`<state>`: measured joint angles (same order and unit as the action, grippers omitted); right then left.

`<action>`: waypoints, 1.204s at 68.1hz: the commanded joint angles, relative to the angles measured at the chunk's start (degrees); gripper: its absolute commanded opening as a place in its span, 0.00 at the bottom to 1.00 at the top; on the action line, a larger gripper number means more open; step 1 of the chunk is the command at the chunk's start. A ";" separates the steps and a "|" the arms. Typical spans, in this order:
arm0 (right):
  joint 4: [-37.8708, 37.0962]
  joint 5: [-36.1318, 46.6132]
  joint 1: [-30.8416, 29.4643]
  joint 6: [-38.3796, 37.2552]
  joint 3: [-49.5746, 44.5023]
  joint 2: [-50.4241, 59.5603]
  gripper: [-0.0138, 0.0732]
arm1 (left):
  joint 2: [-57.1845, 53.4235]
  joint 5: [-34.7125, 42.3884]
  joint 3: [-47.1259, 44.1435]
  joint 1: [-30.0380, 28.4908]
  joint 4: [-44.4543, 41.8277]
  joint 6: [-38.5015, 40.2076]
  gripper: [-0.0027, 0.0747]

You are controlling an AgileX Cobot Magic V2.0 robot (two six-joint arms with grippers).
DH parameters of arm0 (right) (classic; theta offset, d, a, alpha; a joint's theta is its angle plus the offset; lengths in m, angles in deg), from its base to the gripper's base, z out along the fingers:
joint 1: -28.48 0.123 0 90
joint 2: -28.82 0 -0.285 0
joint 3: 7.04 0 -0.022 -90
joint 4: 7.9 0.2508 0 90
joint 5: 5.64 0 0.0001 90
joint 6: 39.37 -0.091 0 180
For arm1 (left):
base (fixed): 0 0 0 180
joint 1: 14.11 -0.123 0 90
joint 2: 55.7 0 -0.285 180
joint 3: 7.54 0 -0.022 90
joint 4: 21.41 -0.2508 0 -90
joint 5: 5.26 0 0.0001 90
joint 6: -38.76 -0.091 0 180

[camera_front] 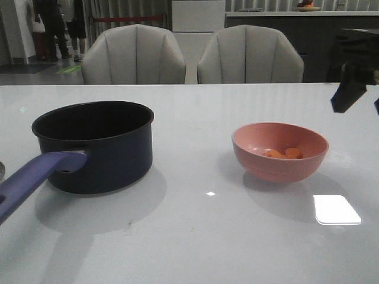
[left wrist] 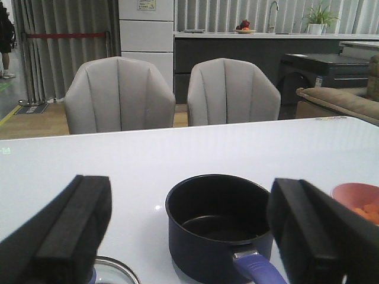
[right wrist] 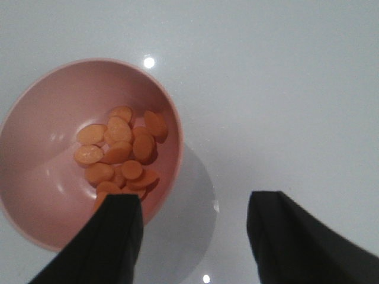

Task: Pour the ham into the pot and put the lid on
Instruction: 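Lower the right gripper to the pink bowl rim and grasp it, then lift the pink bowl and carry it over the saucepan with the right gripper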

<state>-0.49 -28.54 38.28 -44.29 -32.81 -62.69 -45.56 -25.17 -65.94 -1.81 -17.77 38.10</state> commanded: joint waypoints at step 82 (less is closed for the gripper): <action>5.83 -6.09 3.69 7.70 15.73 -9.80 0.32 | 0.65 4.57 1.43 0.47 0.60 0.31 0.77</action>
<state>4.66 -34.92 39.65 -39.77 -18.47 -79.30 -45.56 -25.17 -65.94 -1.81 -17.68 38.10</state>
